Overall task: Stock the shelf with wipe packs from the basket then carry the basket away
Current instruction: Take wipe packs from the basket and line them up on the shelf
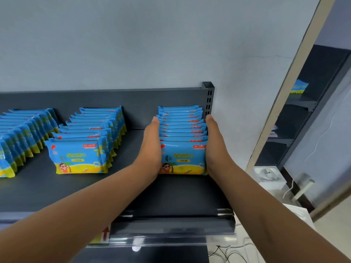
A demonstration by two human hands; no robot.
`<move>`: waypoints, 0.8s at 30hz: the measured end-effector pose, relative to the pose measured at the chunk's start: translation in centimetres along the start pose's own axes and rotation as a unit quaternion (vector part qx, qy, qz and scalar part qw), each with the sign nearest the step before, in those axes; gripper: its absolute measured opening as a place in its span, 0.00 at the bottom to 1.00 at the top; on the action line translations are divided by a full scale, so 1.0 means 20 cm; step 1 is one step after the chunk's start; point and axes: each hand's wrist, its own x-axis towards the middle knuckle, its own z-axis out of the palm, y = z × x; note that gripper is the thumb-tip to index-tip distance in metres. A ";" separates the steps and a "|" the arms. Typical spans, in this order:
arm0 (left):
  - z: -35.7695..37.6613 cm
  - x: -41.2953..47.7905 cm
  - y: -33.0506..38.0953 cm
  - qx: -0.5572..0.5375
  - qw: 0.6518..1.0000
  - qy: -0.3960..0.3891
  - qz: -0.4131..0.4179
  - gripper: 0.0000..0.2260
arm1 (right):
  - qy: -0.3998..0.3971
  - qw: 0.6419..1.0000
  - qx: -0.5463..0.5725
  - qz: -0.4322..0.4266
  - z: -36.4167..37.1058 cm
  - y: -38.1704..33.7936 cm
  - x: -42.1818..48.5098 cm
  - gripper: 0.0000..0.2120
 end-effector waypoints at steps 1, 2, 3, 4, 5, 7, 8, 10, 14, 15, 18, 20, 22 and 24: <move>0.00 0.00 0.01 -0.008 1.000 -0.008 -0.008 0.24 | -0.004 1.000 0.003 0.001 0.00 0.00 0.01 0.24; 0.00 0.00 0.02 -0.018 1.000 -0.017 -0.017 0.25 | -0.008 1.000 0.006 0.004 0.00 0.00 0.02 0.25; 0.00 0.01 0.02 -0.027 0.999 -0.025 -0.024 0.25 | -0.012 1.000 0.008 0.007 0.01 0.00 0.03 0.25; -0.01 0.01 0.02 -0.033 0.999 -0.031 -0.027 0.25 | -0.016 1.000 0.009 0.009 0.01 0.00 0.04 0.26; -0.01 0.01 0.02 -0.037 0.998 -0.032 -0.028 0.26 | -0.021 1.000 0.008 0.011 0.01 0.00 0.04 0.25; -0.03 0.01 0.02 -0.043 0.998 -0.030 -0.028 0.25 | -0.030 0.999 0.006 0.015 0.02 0.01 0.05 0.25; -0.03 0.02 0.02 -0.043 0.998 -0.027 -0.028 0.25 | -0.034 0.999 0.005 0.015 0.02 0.02 0.05 0.24; -0.04 0.02 0.03 -0.042 0.998 -0.024 -0.029 0.24 | -0.037 0.999 0.001 0.013 0.01 0.03 0.06 0.25; -0.05 0.03 0.03 -0.041 0.999 -0.025 -0.025 0.24 | -0.033 0.999 -0.004 -0.006 0.00 0.04 0.09 0.28; -0.05 0.04 0.03 -0.042 0.998 -0.025 -0.025 0.24 | -0.028 1.000 -0.002 -0.010 0.00 0.05 0.10 0.32; -0.05 0.04 0.03 -0.046 0.998 -0.028 -0.024 0.24 | -0.024 0.999 0.013 -0.018 0.00 0.07 0.14 0.33; -0.05 0.04 0.03 -0.050 0.998 -0.028 -0.023 0.24 | -0.033 0.999 0.027 -0.019 0.00 0.08 0.17 0.32; -0.06 0.04 0.03 -0.049 0.998 -0.031 -0.020 0.23 | -0.043 0.998 0.037 -0.019 0.01 0.08 0.19 0.34; -0.06 0.05 0.03 -0.039 0.999 -0.029 -0.011 0.23 | -0.053 0.997 0.051 -0.016 0.02 0.07 0.20 0.38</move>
